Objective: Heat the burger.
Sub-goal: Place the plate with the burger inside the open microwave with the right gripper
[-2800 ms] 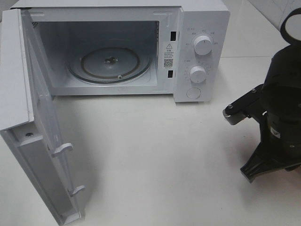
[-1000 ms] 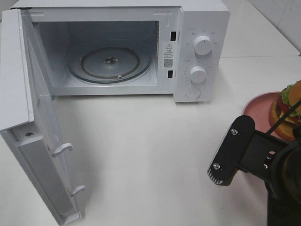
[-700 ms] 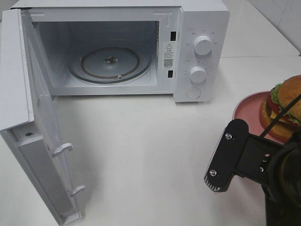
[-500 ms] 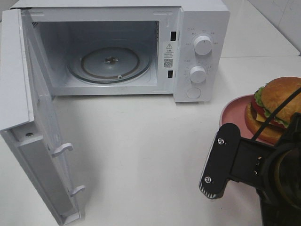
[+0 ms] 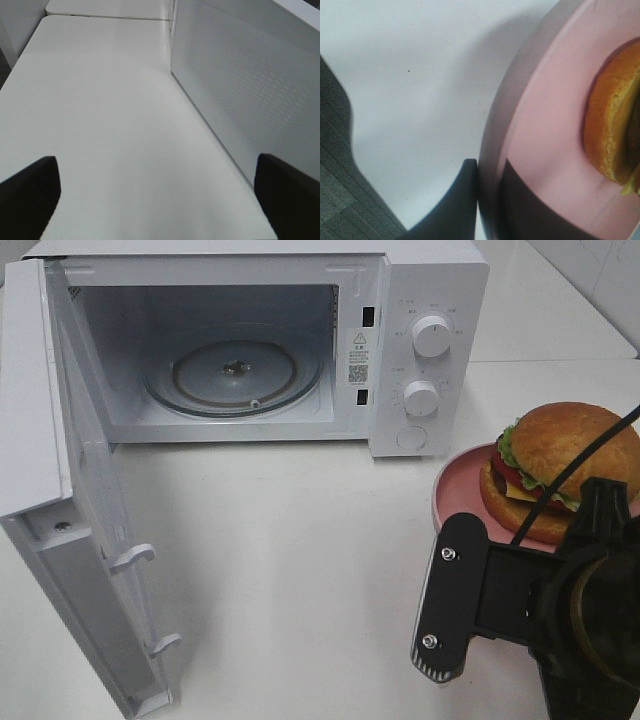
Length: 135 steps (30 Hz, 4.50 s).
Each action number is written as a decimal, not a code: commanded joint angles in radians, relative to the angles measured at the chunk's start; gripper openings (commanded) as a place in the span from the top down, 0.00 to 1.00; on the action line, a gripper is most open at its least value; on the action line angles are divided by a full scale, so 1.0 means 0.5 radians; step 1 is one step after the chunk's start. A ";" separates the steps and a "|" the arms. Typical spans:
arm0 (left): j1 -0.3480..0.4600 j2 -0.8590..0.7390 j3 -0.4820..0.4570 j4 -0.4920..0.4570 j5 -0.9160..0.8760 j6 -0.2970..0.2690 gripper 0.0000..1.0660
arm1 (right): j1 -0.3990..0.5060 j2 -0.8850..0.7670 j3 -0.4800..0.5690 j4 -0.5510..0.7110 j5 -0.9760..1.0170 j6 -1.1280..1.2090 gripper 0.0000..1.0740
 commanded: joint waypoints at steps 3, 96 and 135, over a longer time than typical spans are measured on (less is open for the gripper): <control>0.004 -0.034 0.006 -0.012 -0.030 0.002 0.08 | 0.008 -0.018 0.000 -0.278 -0.006 -0.040 0.97; 0.004 -0.034 0.006 -0.012 -0.030 0.002 0.08 | -0.818 -0.018 -0.142 1.054 -1.416 -3.462 1.00; 0.004 -0.034 0.006 -0.012 -0.030 0.002 0.08 | -0.864 0.436 -0.390 1.158 -1.704 -3.350 1.00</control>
